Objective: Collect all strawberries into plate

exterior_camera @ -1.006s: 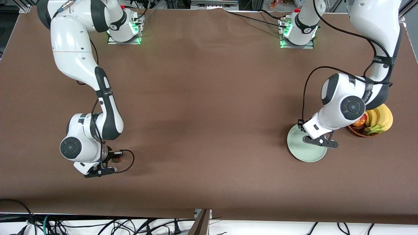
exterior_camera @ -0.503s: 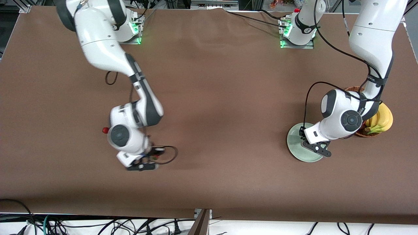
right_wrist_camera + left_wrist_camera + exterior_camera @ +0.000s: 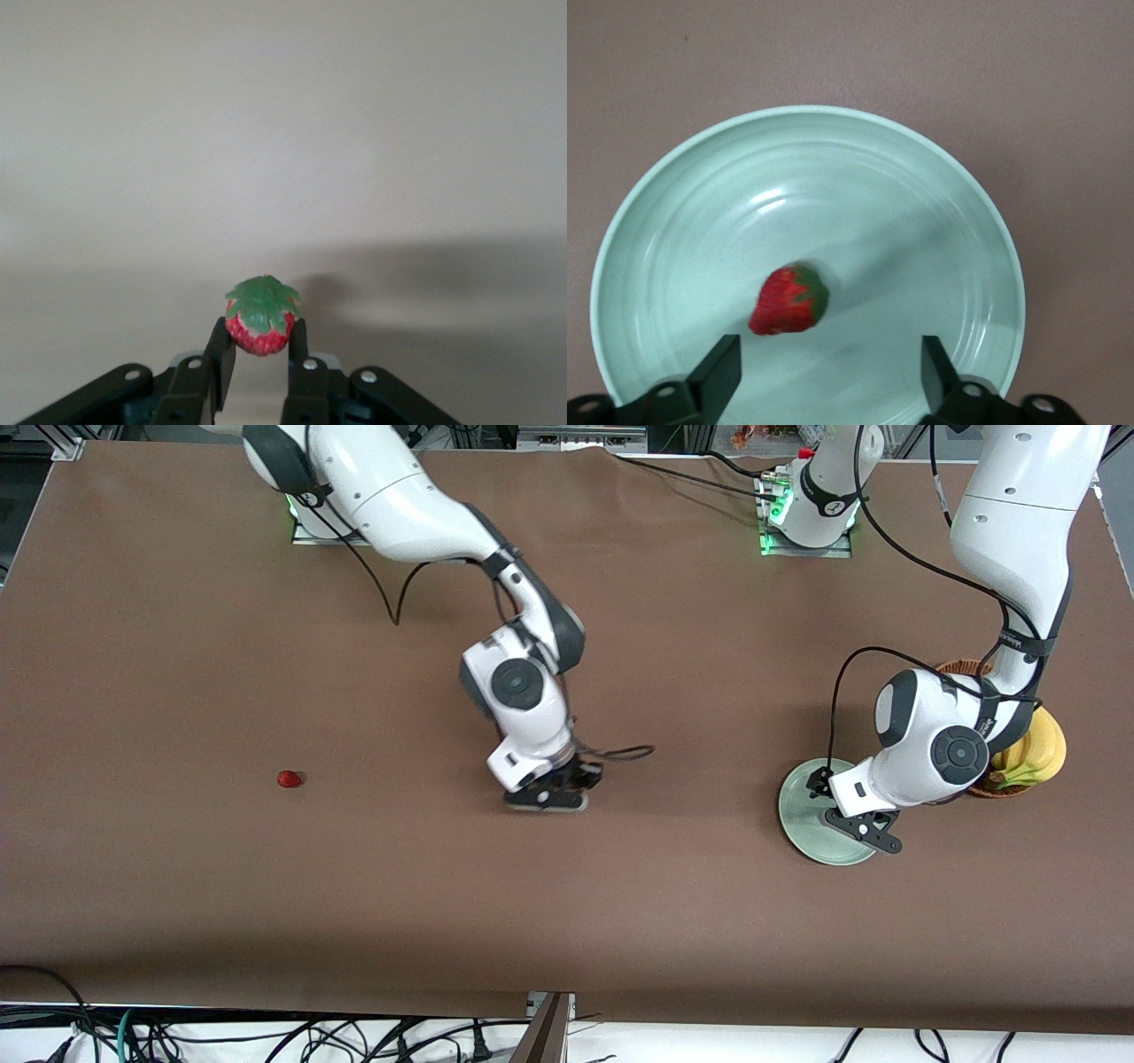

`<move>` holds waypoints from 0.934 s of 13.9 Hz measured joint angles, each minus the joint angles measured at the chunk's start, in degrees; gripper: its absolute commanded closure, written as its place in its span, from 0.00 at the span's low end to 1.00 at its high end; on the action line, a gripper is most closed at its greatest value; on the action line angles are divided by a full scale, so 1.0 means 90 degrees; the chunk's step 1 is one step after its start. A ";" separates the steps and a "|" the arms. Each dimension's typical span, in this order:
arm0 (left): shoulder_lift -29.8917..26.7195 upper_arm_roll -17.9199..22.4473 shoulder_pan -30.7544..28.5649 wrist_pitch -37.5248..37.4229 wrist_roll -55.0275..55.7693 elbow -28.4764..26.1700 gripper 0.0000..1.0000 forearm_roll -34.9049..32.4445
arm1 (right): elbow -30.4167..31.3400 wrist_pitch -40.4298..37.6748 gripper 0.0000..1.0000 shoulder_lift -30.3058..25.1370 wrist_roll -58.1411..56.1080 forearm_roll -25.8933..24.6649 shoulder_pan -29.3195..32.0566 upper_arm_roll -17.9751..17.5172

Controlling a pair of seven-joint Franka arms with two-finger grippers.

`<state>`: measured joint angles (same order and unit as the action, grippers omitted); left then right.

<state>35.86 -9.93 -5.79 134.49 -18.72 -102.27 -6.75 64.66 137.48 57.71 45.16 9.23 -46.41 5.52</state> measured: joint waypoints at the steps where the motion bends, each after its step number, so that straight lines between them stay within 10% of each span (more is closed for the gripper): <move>1: -0.0028 -0.0008 0.0000 -0.0100 0.0000 0.0024 0.00 0.0000 | 0.0001 0.0247 0.91 0.0094 0.0321 0.0000 -0.0249 0.0003; 2: -0.0074 -0.0025 0.0000 -0.0263 0.0000 0.0072 0.00 0.0000 | 0.0002 0.0408 0.83 0.0173 0.0536 -0.0001 -0.0445 0.0009; 4: -0.0280 -0.0073 0.0005 -0.0736 0.0002 0.0185 0.00 0.0000 | 0.0002 0.0521 0.09 0.0256 0.0731 -0.0001 -0.0671 0.0027; 5: -0.0439 -0.0086 0.0008 -0.1024 0.0005 0.0225 0.00 0.0000 | 0.0001 0.0537 0.00 0.0273 0.0764 -0.0001 -0.0706 0.0032; 13: -0.1671 -0.0410 0.0026 -0.2370 0.0801 0.0227 0.00 0.0746 | -0.0115 -0.0355 0.00 -0.0189 -0.0501 -0.0004 0.0078 0.0483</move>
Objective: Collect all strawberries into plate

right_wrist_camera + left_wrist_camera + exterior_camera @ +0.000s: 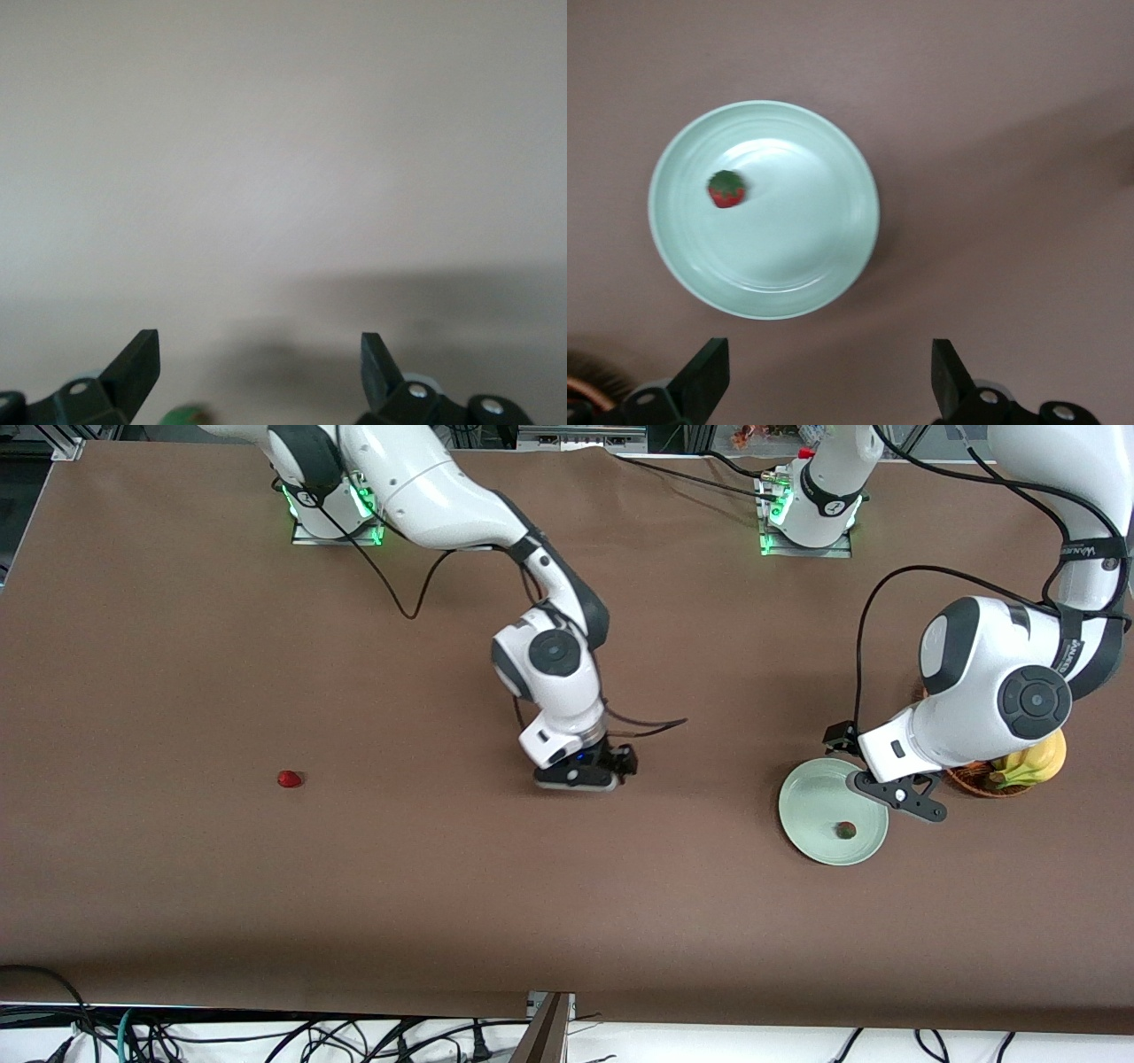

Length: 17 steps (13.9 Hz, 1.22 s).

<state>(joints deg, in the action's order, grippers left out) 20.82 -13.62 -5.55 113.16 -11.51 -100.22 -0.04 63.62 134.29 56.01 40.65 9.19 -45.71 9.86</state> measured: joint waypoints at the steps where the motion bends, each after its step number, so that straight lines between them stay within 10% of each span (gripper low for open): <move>1: 0.0015 -0.0102 0.0009 0.0000 0.0380 -0.0028 0.00 0.0149 | -0.0003 -0.0385 0.00 -0.0168 -0.0527 0.0002 0.0355 -0.0005; 11: 0.1210 -0.0478 0.1970 0.2281 0.5517 -0.0214 0.00 -0.0237 | 0.0172 -0.2700 0.00 -0.0551 -0.3751 -0.0002 0.2755 0.0239; 17: 0.2154 -0.0180 0.2982 0.2787 0.7659 0.0412 0.00 -0.1121 | 0.1625 -0.2596 0.00 -0.1055 -0.4709 -0.0002 0.2916 0.0949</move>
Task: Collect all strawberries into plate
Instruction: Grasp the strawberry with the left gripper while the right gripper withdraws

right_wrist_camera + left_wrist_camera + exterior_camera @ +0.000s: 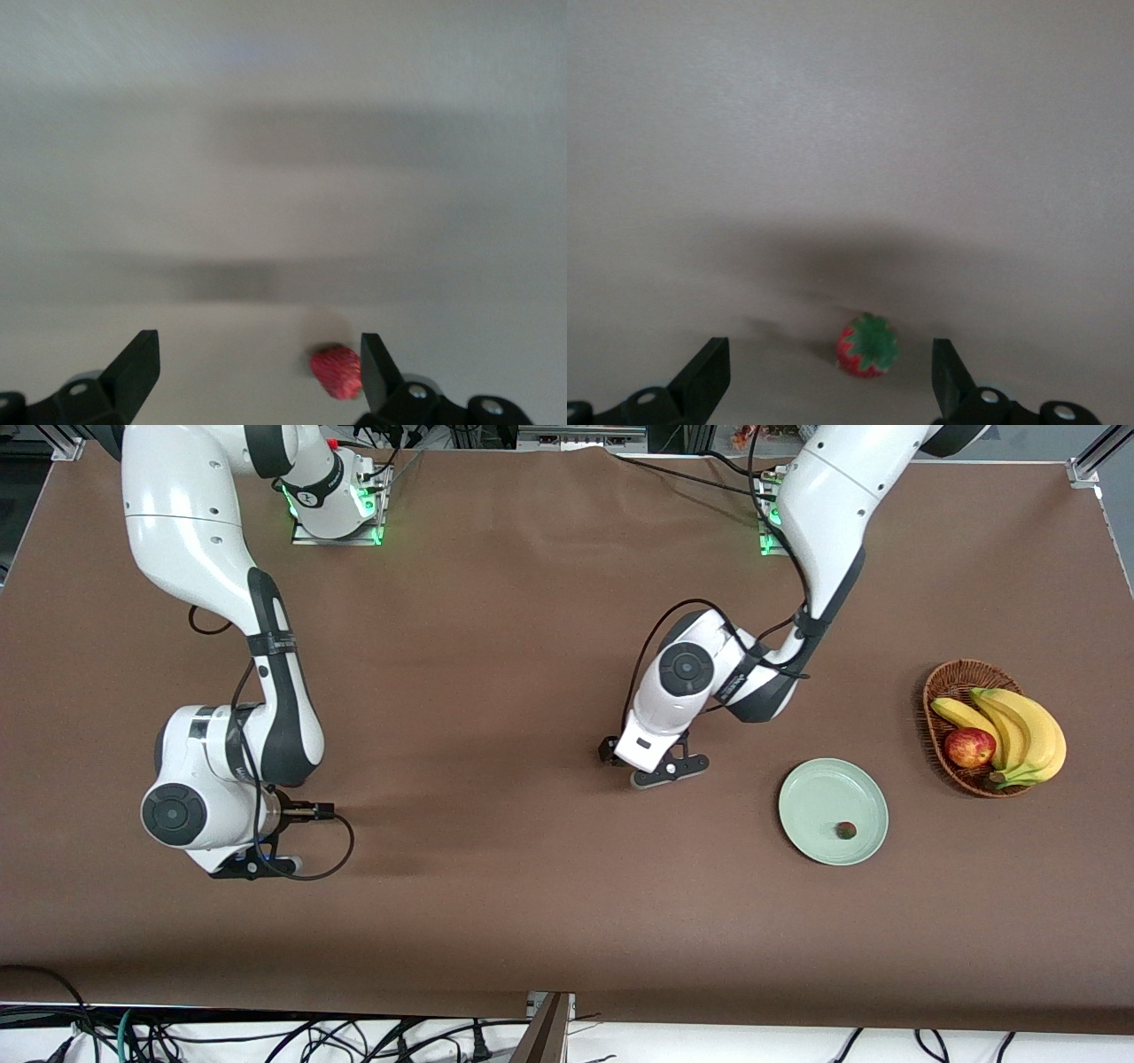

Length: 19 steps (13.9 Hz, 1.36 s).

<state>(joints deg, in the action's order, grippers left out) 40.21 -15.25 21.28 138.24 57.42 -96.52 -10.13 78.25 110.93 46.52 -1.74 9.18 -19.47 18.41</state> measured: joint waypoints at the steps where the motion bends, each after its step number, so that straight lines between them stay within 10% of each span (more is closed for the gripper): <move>1: 0.0080 0.0050 0.0080 0.0000 0.0070 0.0059 0.00 -0.0070 | 0.0366 0.0243 0.00 -0.0151 -0.0092 0.0000 -0.0003 0.0017; 6: 0.0273 0.0102 0.0191 0.0000 0.0093 0.0125 0.02 -0.0104 | 0.2179 0.1797 0.00 -0.0817 -0.0566 0.0000 -0.0020 0.0024; 9: 0.0339 0.0102 0.0255 0.0000 0.0097 0.0132 0.72 -0.0104 | 0.2879 0.2509 0.00 -0.0953 -0.0670 0.0000 -0.0028 0.0023; 14: 0.0345 0.0125 0.0259 0.0000 0.0098 0.0182 0.94 -0.0105 | 0.3061 0.2686 0.66 -0.0991 -0.0812 0.0000 -0.0031 0.0023; 19: 0.0052 0.0433 0.0090 -0.0620 -0.0069 0.0430 0.94 -0.0120 | 0.3062 0.2696 0.90 -0.1054 -0.0822 0.0000 -0.0033 0.0023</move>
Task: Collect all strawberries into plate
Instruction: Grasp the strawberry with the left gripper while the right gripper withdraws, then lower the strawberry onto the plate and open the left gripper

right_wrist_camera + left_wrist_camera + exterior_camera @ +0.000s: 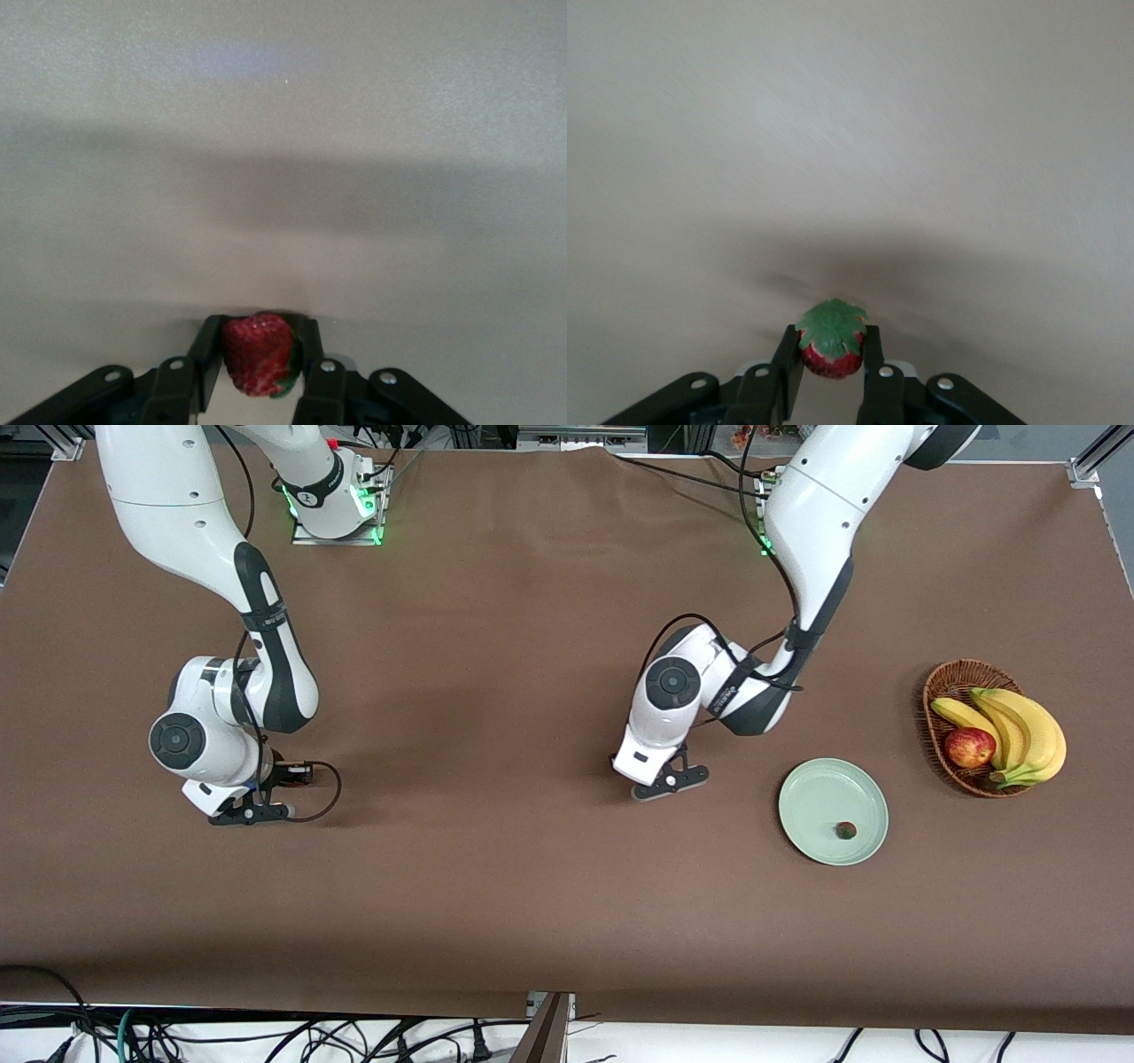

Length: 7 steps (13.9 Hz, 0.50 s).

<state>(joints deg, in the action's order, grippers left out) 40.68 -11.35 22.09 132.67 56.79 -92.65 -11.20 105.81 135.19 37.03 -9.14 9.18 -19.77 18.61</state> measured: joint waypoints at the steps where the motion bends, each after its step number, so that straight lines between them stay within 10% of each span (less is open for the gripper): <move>1: -0.0160 0.0016 -0.0143 -0.0263 -0.0272 0.0025 0.93 -0.0002 | 0.0000 0.0004 0.91 0.0000 0.0000 0.0000 0.0000 0.0000; 7: -0.0966 0.0027 -0.1614 -0.1757 -0.3400 0.0014 0.92 -0.0005 | -0.0516 0.0076 0.91 -0.0059 0.0376 0.0247 -0.0160 -0.0380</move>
<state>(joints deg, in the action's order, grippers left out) 31.98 -11.10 7.56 116.85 26.19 -92.52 -11.25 101.16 135.87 36.50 -5.75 11.40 -21.21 15.19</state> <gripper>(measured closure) 0.692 0.599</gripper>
